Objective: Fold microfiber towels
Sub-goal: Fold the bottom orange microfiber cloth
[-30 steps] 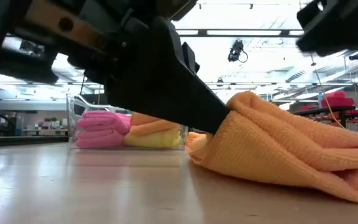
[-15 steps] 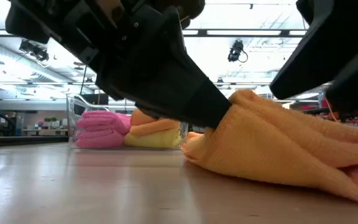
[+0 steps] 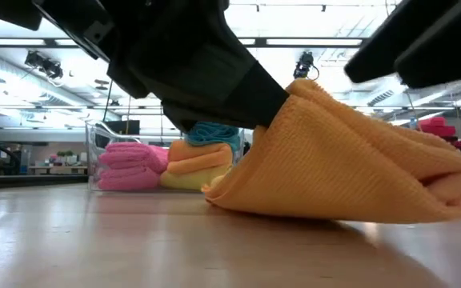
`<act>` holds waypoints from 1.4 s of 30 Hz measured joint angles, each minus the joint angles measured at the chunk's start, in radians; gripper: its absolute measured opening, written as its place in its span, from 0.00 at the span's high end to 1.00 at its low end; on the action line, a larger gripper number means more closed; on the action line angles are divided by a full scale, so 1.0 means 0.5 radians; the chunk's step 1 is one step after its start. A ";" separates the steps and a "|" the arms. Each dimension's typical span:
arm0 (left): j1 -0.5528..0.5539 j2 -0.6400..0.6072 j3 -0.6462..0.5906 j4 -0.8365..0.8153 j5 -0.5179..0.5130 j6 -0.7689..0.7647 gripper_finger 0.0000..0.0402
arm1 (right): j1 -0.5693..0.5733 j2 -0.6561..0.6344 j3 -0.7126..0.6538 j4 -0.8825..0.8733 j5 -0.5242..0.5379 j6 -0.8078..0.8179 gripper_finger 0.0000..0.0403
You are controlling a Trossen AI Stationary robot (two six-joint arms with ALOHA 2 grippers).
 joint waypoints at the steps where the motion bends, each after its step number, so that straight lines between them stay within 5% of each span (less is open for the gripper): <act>1: -0.007 0.000 0.000 -0.003 -0.015 0.000 0.98 | 0.005 -0.002 0.001 -0.003 0.015 -0.013 0.41; 20: -0.020 0.000 0.000 -0.002 -0.148 -0.052 0.97 | -0.154 0.006 -0.002 -0.051 -0.250 0.035 0.42; 35: -0.051 0.002 -0.003 0.009 -0.177 0.132 0.92 | -0.204 0.006 -0.002 -0.146 -0.399 -0.050 0.96; 42: -0.073 -0.100 -0.002 -0.081 -0.217 0.371 0.88 | -0.243 0.011 -0.004 -0.172 -0.751 -0.158 0.97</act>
